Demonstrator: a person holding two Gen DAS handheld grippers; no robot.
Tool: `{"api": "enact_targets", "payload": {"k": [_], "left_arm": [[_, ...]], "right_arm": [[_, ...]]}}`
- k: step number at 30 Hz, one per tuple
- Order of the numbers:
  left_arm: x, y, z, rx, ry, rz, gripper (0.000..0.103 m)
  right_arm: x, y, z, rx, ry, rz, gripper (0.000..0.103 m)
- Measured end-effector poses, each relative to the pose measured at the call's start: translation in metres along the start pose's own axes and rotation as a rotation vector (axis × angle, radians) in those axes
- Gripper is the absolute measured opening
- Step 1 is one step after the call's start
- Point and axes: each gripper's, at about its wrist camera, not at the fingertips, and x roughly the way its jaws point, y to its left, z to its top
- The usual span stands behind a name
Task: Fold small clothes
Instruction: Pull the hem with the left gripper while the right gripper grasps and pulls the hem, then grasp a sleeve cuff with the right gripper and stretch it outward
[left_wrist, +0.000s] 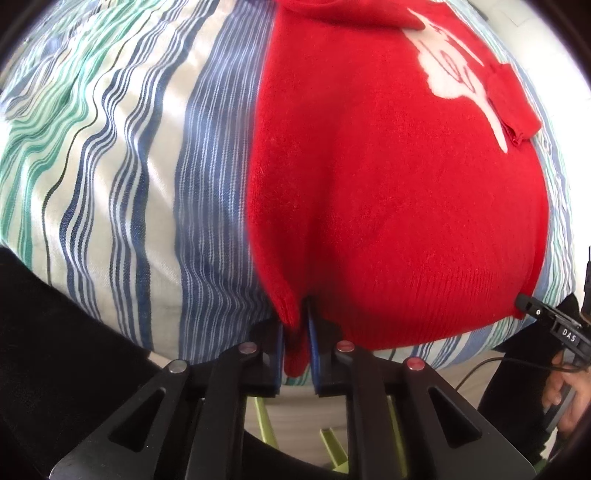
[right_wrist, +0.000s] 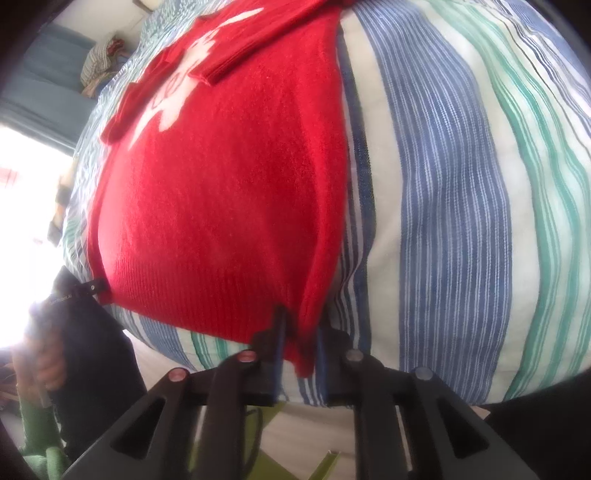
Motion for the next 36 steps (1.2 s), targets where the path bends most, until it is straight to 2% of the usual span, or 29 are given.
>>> {"api": "enact_targets", "payload": {"k": [2,3,4,6,9,11,13,14,17,20,23,25,27,28,30,32,34,36], "left_arm": [[-0.007,-0.002,-0.004,0.008,-0.008,0.025,0.036],[-0.012,-0.002,-0.006,0.012,-0.016,0.04,0.051],[-0.019,-0.002,-0.009,0.017,-0.03,0.058,0.059],[-0.036,-0.001,-0.017,0.035,-0.072,0.089,0.062],[-0.065,0.003,-0.028,0.045,-0.15,0.118,0.065],[-0.083,0.007,-0.031,0.032,-0.208,0.112,0.071],[-0.096,0.01,-0.028,0.009,-0.247,0.1,0.072],[-0.102,0.011,-0.025,-0.002,-0.267,0.092,0.072],[-0.114,0.008,-0.016,-0.03,-0.318,0.071,0.072],[-0.125,-0.001,-0.009,-0.036,-0.344,0.067,0.072],[-0.128,-0.006,-0.012,-0.037,-0.35,0.068,0.075],[-0.125,-0.004,-0.015,-0.045,-0.341,0.085,0.075],[-0.119,0.004,-0.02,-0.063,-0.32,0.106,0.075],[-0.118,0.01,-0.022,-0.075,-0.312,0.113,0.075],[-0.118,0.022,-0.029,-0.099,-0.309,0.125,0.075],[-0.116,0.033,-0.034,-0.124,-0.302,0.136,0.075],[-0.111,0.039,-0.034,-0.146,-0.289,0.133,0.075],[-0.107,0.039,-0.031,-0.155,-0.279,0.122,0.075]], "right_arm": [[-0.003,-0.001,-0.002,0.003,0.009,0.0,0.025],[-0.005,-0.001,-0.004,0.002,0.015,-0.003,0.031],[-0.008,-0.001,-0.005,-0.002,0.024,-0.01,0.038],[-0.017,-0.002,-0.012,-0.018,0.033,-0.038,0.046],[-0.042,-0.015,-0.02,-0.023,0.007,-0.132,0.046],[-0.067,-0.022,-0.018,-0.041,-0.057,-0.239,0.046],[-0.088,-0.02,-0.004,-0.107,-0.125,-0.346,0.048],[-0.095,-0.016,0.006,-0.141,-0.148,-0.368,0.049],[-0.101,0.009,0.048,-0.223,-0.209,-0.321,0.05],[-0.085,0.065,0.086,-0.438,-0.255,-0.258,0.052],[-0.048,0.116,0.112,-0.637,-0.264,-0.177,0.053],[-0.015,0.133,0.128,-0.704,-0.256,-0.189,0.052],[0.02,0.134,0.14,-0.735,-0.212,-0.261,0.05],[0.031,0.126,0.145,-0.716,-0.185,-0.271,0.03],[0.018,0.106,0.156,-0.591,-0.214,-0.215,0.008],[-0.022,0.076,0.164,-0.429,-0.291,-0.127,0.008],[-0.067,0.038,0.167,-0.298,-0.393,-0.124,0.008],[-0.115,-0.02,0.166,-0.14,-0.489,-0.16,0.008]]}}
